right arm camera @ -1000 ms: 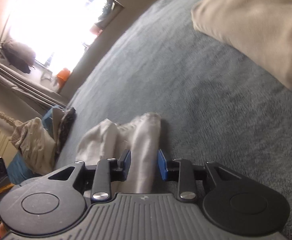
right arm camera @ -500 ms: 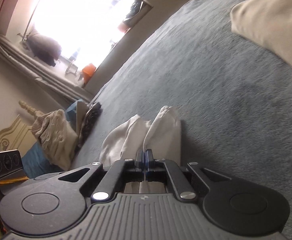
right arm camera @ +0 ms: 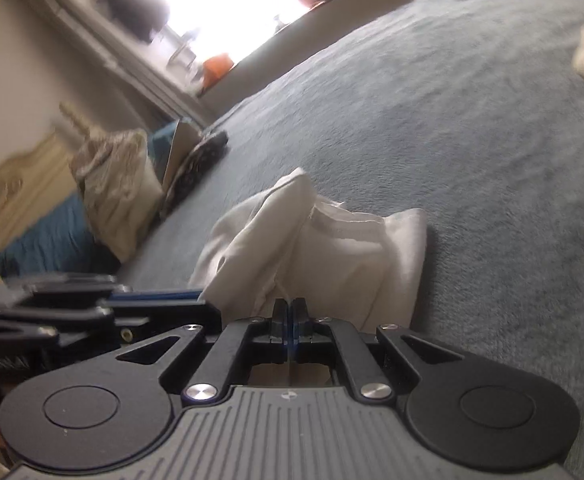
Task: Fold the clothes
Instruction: 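Fold the pinched shirt edge over with both grippers toward the shirt body, then open both grippers and release the folded white shirt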
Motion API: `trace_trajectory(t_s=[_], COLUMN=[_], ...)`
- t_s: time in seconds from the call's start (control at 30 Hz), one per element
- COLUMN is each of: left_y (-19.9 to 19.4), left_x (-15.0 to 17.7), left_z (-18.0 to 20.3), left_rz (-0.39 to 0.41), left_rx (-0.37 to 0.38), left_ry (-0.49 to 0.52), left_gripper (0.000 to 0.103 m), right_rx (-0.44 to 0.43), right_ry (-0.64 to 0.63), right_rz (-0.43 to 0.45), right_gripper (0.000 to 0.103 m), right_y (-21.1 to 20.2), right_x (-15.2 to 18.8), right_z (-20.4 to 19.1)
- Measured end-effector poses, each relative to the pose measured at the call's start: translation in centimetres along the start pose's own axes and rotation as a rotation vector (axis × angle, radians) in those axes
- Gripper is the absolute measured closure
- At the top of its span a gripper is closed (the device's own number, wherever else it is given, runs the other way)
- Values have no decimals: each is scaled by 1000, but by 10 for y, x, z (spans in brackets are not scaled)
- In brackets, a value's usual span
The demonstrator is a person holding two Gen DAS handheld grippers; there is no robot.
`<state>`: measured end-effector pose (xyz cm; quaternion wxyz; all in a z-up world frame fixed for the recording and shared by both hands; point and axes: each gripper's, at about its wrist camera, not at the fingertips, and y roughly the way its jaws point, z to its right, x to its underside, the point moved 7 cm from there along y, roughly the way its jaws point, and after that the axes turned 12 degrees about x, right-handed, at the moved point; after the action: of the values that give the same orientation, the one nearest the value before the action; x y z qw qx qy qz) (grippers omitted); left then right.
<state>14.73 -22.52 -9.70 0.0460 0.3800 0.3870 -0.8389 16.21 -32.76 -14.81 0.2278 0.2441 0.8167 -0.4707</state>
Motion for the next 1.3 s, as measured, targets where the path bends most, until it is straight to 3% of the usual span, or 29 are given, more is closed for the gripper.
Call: trace_trajectory(t_s=[0.13, 0.23, 0.33, 0.4, 0.63, 0.7, 0.8, 1.07, 1.23, 1.3], left_y=[0, 3, 3, 4, 5, 4, 5, 9, 18, 27], left_x=[-1, -1, -2, -2, -2, -2, -1, 2, 4, 7], left_z=[-3, -1, -2, -4, -5, -4, -3, -2, -5, -9], left_rz=[7, 2, 13, 11, 10, 10, 7, -11, -25, -56], left_rx=[5, 8, 11, 13, 22, 24, 29, 30, 37, 57], left_ry=[-12, 6, 2, -10, -13, -9, -3, 21, 16, -14], left_gripper=[100, 100, 99, 99, 99, 99, 99, 99, 98, 84], right_rx=[18, -10, -66, -111, -142, -113, -55, -60, -39, -31], right_ry=[-80, -61, -3, 55, 124, 131, 99, 128, 217, 258], right_rz=[-23, -30, -27, -19, 77, 95, 73, 8, 63, 90], right_gripper=[97, 94, 86, 75, 76, 90, 95, 94, 93, 93], right_y=[6, 5, 2, 0, -24, -23, -7, 34, 7, -16], right_x=[4, 4, 3, 3, -5, -11, -21, -35, -30, -22], right_z=[-4, 1, 8, 15, 40, 45, 47, 36, 52, 63])
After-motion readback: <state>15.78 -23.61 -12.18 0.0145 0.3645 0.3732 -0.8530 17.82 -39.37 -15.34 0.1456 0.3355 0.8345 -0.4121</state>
